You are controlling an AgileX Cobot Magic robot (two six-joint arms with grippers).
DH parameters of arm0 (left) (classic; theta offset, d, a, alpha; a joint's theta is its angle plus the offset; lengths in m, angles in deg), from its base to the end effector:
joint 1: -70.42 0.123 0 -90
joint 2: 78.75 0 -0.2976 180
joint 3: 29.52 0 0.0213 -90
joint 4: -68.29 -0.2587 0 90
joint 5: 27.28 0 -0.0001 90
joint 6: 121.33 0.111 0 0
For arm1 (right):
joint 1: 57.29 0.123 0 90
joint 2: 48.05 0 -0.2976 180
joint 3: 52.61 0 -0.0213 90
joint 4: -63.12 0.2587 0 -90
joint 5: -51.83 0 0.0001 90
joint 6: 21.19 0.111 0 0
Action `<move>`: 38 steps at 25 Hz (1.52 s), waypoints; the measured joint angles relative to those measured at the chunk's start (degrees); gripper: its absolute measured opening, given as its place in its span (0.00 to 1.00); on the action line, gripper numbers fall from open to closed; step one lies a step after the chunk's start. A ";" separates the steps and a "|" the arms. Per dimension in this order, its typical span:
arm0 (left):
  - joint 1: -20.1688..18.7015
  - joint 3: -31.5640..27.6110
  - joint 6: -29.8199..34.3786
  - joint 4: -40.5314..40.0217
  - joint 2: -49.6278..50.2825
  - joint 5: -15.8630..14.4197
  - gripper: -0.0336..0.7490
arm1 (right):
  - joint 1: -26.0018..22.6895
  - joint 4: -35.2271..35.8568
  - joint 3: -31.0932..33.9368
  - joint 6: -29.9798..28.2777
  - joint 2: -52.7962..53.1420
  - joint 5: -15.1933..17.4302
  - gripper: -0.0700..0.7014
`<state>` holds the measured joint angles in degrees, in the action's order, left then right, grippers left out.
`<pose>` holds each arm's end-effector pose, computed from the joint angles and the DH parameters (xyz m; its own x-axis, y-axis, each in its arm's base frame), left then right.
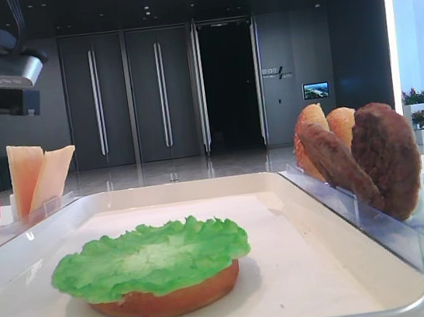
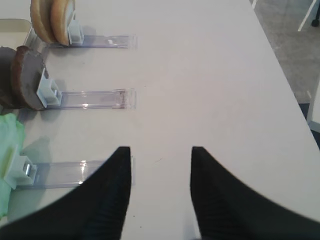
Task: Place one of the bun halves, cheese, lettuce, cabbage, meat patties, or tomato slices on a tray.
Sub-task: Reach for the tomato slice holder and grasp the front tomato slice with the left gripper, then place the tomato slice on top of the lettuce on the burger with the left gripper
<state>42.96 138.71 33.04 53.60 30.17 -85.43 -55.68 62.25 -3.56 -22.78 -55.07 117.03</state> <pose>0.3070 -0.1326 0.1825 -0.9798 0.1736 -0.0992 0.1520 0.9691 0.1943 0.0022 -0.0015 0.2638 -0.5180 -0.0487 -0.8540 -0.0340 0.9988 -0.0363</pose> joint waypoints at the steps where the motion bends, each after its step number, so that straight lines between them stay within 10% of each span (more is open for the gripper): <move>1: 0.00 0.00 0.00 0.00 -0.11 -0.24 0.10 | 0.00 0.00 0.00 0.00 0.00 0.00 0.48; 25: 0.00 0.00 -1.21 0.16 -23.71 -11.43 0.10 | 0.00 0.00 0.00 0.00 0.00 0.00 0.48; 38: 0.00 0.00 -1.21 3.45 -24.25 -11.19 0.10 | 0.00 0.00 0.00 0.00 0.00 0.00 0.48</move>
<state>42.96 138.71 31.84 57.05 5.92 -96.62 -55.68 62.25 -3.56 -22.78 -55.07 117.03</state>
